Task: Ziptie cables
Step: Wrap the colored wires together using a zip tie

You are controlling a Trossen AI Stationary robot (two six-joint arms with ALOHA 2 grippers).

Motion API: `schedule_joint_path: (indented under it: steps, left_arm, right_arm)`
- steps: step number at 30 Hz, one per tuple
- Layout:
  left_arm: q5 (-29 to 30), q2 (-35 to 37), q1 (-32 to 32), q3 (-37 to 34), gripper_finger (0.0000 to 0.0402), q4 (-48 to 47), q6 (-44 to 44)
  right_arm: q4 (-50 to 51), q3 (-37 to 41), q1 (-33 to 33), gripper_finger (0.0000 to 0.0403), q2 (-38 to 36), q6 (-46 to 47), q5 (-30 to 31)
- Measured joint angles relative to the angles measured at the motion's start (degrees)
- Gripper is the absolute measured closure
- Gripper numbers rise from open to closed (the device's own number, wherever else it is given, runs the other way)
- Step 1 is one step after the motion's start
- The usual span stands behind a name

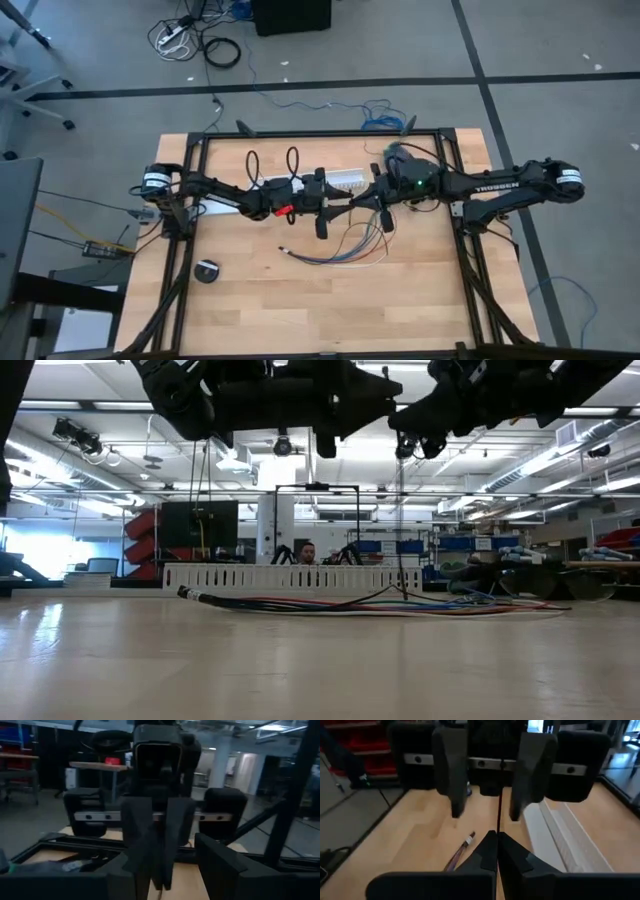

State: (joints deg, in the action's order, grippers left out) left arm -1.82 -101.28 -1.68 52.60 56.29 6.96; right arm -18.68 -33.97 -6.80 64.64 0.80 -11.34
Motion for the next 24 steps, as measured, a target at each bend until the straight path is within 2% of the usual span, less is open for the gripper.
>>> schedule_joint_path:
  steps: [4,10,24]
  left_arm:
    - [-3.8,0.2,0.0,0.0,0.0263,-0.4,1.9]
    - [-2.5,0.3,-0.7,0.0,0.0263,-2.0,2.1]
    - [-0.8,0.3,-0.7,0.0,0.0264,-1.9,0.8]
  right_arm:
    - [3.0,0.0,0.0,0.0403,0.0,-0.1,1.6]
    - [-0.9,0.0,1.2,0.0403,0.0,-0.1,0.5]
    - [-1.7,0.0,1.6,0.0402,0.0,0.0,-0.4]
